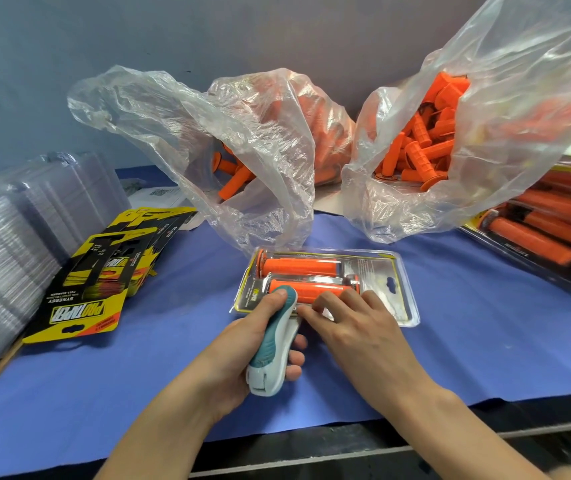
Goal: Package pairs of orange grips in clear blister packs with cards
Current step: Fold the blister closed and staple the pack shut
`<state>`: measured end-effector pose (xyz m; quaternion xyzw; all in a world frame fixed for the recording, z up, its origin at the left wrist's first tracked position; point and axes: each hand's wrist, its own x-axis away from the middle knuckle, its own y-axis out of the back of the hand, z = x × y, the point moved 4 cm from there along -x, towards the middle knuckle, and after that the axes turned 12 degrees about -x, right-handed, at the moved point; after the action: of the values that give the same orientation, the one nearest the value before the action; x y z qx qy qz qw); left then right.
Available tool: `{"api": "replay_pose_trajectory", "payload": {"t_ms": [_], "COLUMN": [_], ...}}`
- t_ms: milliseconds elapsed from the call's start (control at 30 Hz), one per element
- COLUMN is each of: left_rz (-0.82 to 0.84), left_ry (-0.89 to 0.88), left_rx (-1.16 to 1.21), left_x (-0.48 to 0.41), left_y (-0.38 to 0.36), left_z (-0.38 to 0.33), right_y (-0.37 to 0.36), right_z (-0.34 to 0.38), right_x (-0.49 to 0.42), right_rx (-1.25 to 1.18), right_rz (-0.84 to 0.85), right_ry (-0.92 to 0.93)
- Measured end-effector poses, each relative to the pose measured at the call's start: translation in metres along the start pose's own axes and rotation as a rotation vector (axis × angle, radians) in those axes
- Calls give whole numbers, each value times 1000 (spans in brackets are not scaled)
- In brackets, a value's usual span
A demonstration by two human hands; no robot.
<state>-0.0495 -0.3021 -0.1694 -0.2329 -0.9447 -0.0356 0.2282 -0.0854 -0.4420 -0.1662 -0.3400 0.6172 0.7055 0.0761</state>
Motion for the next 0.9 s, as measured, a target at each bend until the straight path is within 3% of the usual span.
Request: {"api": "replay_pose_trajectory", "payload": {"t_ms": [500,667,800,900], "left_rz": [-30,-5,13,10], "left_ry": [-18,-22,-33,-33], "left_rx": [-45,-44,-35,-52], "left_x": [-4,-3,-2,-1], "left_y": [2,0,-4,-5], "left_z": [6,5,5,5], "right_y": [-2,-3,-10,-11], "right_z": [-1,2,4,3], "right_x": [2,-1,-4,-8], "right_rx": [-71,-136,-56,-54], "right_rz": [-2,-91,55,51], "right_ry": [49,-73,-44,-14]}}
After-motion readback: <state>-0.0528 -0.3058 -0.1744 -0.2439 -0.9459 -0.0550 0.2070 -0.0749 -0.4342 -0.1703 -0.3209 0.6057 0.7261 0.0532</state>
